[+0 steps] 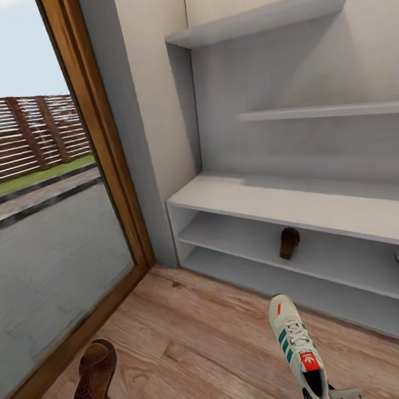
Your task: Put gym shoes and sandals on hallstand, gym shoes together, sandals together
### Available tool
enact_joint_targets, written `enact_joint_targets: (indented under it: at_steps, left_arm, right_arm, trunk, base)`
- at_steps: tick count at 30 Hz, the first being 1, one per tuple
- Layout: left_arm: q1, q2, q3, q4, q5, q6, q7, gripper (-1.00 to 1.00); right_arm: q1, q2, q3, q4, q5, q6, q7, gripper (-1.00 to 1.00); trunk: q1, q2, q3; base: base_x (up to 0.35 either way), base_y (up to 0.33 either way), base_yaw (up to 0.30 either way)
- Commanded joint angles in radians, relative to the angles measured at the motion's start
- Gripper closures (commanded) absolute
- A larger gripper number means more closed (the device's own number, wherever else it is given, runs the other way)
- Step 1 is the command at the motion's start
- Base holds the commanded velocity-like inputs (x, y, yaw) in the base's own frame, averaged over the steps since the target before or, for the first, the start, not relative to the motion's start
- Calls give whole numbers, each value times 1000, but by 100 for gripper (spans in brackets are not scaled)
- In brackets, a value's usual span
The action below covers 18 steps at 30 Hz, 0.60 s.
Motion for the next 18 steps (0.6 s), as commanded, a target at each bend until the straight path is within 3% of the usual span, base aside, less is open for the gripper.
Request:
enact_joint_targets:
  at_steps: [1,9,18]
  left_arm:
    - [-1,-1,9,1,-3,-1,-9,100]
    - [-1,-1,9,1,-3,-1,-9,100]
    - [-1,-1,9,1,-3,-1,-9,100]
  right_arm:
    - [-1,-1,8,1,-7,-3,-5,100]
    - [-1,-1,8,1,-7,-4,-5,100]
    - [-1,-1,8,1,-7,-2,-5,100]
  trunk:
    - [0,0,0]
    - [0,0,4]
    - [0,0,9]
  base:
    - [236,234,-287]
    - [89,227,-287]
    - [2,28,-287]
